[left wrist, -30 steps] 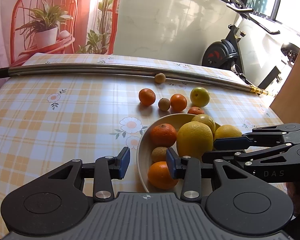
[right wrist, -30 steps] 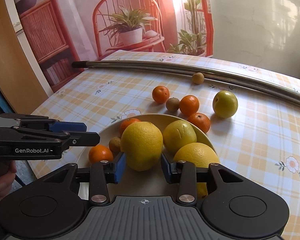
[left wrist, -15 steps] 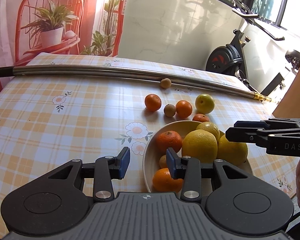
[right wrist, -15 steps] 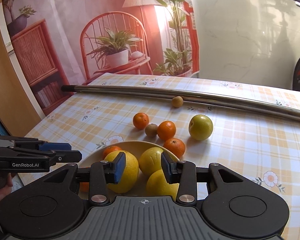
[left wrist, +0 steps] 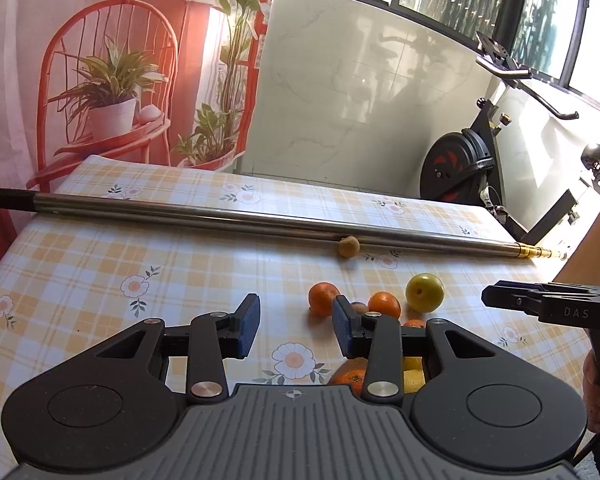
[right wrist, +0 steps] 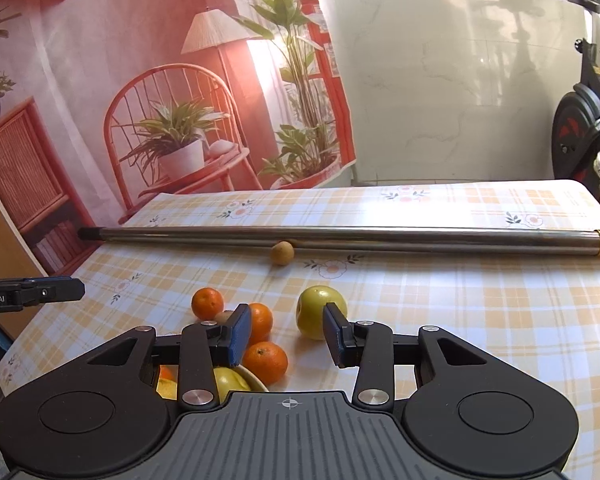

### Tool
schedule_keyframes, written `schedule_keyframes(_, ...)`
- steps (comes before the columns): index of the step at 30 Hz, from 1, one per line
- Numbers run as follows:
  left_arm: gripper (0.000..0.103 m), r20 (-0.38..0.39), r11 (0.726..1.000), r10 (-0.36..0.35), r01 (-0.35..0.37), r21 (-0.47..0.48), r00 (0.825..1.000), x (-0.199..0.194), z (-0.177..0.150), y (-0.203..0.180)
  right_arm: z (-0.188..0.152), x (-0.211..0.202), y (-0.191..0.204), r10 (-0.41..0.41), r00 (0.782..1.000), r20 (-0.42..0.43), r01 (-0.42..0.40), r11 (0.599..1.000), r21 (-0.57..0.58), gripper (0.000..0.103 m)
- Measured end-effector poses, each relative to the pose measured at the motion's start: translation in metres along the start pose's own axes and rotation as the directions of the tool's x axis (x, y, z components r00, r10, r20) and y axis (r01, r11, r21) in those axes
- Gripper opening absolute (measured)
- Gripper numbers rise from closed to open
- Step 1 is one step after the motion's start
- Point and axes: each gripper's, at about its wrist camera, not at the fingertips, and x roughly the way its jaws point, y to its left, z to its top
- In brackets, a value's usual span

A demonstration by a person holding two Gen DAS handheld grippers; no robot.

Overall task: Organize fruits
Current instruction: 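Reach the right gripper to a yellow-green citrus while the left reaches a brown kiwi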

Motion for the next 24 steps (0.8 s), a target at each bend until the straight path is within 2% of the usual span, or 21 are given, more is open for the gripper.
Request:
schedule_keyframes(7, 0.042, -0.001, 1.000, 0.004, -0.004, 0.003, 1.000, 0.020, 0.019, -0.004, 0.008, 0.037, -0.012, -0.023, 0.999, -0.023, 0.023, 1.000, -0.012, 0.037)
schedule_keyframes(9, 0.042, -0.001, 1.000, 0.009, -0.009, -0.014, 1.000, 0.025, 0.024, -0.003, 0.010, 0.049, -0.013, -0.027, 0.999, -0.029, 0.026, 0.999, -0.018, 0.040)
schedule_keyframes(11, 0.042, -0.005, 0.999, 0.002, -0.002, -0.042, 1.000, 0.031, 0.030, 0.000, 0.010, 0.059, -0.011, -0.036, 0.999, -0.033, 0.035, 0.999, -0.027, 0.046)
schedule_keyframes(15, 0.042, -0.022, 0.999, 0.002, -0.003, -0.054, 1.000, 0.046, 0.039, 0.000, 0.010, 0.079, -0.014, -0.043, 0.998, -0.056, 0.041, 0.999, -0.025, 0.048)
schedule_keyframes(19, 0.042, -0.041, 0.999, -0.009, 0.007, -0.047, 0.999, 0.063, 0.045, -0.005, 0.008, 0.092, -0.019, -0.020, 0.996, -0.083, 0.020, 1.000, -0.002, 0.048)
schedule_keyframes(24, 0.043, -0.075, 0.995, -0.042, 0.035, -0.093, 0.996, 0.087, 0.049, -0.008, 0.003, 0.099, -0.024, 0.008, 0.995, -0.095, -0.004, 0.999, 0.041, 0.047)
